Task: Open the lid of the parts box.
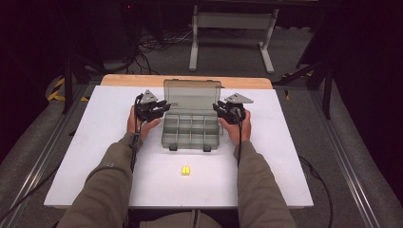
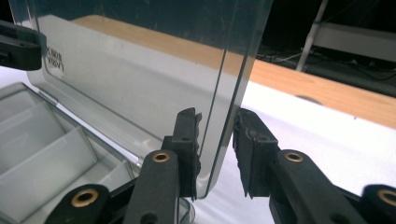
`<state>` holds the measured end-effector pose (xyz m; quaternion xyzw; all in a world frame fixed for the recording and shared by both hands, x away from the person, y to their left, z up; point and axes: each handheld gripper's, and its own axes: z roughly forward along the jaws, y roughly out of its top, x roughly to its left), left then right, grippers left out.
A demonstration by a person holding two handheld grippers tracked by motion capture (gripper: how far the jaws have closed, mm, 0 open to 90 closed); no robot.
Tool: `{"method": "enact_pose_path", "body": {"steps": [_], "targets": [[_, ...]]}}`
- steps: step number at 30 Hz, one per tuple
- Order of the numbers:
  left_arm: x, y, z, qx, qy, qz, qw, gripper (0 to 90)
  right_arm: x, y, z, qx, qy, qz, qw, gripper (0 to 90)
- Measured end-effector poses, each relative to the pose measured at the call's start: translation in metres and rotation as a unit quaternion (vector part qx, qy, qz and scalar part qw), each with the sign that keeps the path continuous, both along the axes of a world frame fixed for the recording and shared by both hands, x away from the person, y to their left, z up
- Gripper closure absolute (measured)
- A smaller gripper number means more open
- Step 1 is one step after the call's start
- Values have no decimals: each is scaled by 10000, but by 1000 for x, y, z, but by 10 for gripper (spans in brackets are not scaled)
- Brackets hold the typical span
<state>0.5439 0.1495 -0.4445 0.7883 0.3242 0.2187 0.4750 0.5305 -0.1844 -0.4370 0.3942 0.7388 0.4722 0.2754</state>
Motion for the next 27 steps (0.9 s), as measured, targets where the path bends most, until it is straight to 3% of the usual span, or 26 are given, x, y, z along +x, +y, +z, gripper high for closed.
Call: {"method": "enact_pose_path", "body": {"steps": [13, 27], "targets": [[-1, -1, -11, -3, 148, 26, 9999, 723, 0, 1, -8, -47, 158, -50, 9999, 707], [-1, -1, -12, 30, 100, 127, 9999, 721, 0, 3, -13, -108, 287, -114, 9995, 693]]}}
